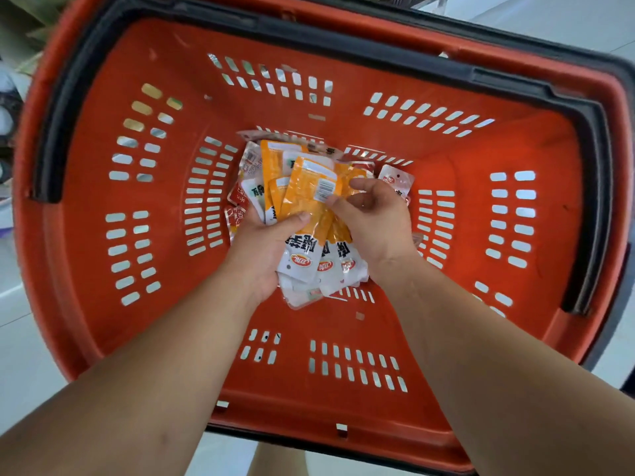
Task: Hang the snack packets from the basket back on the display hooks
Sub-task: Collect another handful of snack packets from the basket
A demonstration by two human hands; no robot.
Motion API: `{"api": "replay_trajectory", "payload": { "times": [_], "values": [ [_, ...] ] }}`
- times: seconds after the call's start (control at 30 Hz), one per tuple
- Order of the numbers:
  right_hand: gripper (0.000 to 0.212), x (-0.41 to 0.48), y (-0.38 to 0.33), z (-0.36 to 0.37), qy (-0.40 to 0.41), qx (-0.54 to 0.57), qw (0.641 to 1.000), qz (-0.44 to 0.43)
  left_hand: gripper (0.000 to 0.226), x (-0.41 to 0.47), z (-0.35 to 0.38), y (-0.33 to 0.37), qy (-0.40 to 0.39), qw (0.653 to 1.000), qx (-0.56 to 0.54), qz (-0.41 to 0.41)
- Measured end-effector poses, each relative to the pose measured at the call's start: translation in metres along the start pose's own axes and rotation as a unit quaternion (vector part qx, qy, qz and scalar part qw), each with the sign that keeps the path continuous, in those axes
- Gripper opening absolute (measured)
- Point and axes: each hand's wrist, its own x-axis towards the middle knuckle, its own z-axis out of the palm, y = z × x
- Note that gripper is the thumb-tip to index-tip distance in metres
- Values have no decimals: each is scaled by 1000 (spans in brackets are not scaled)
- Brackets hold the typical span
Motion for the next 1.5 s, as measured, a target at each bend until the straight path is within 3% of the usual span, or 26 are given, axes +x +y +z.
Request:
{"api": "replay_trajectory", "payload": {
  "times": [0.17,0.37,0.53,0.8,0.93,1.17,1.23,1.33,1.5],
  "values": [
    [48,-25,-6,-6,-73,-84,993,-40,43,-20,3,14,8,999,16,30],
    [46,-73,-54,-19,-110,-35,991,-64,44,-87,23,38,15,996,26,80],
    [41,-136,-124,-55,-86,-12,995,-51,64,-174,37,83,-20,994,33,105],
    [31,-260,-259,-123,-90,43,989,-107,54,-341,64,183,-13,989,-16,148],
    [35,-326,-321,-158,-100,42,982,-156,65,-431,83,229,-3,983,-30,184],
    [35,-437,-392,-204,-140,41,957,-250,50,-575,99,261,18,966,-128,223],
    [26,-458,-401,-208,-161,21,952,-259,49,-602,96,262,37,958,-157,236],
    [11,-488,-418,-201,-170,-18,948,-268,52,-636,86,265,65,946,-197,249],
    [3,-549,-447,-166,-193,8,930,-312,48,-682,41,281,85,918,-262,285]
  ]
}}
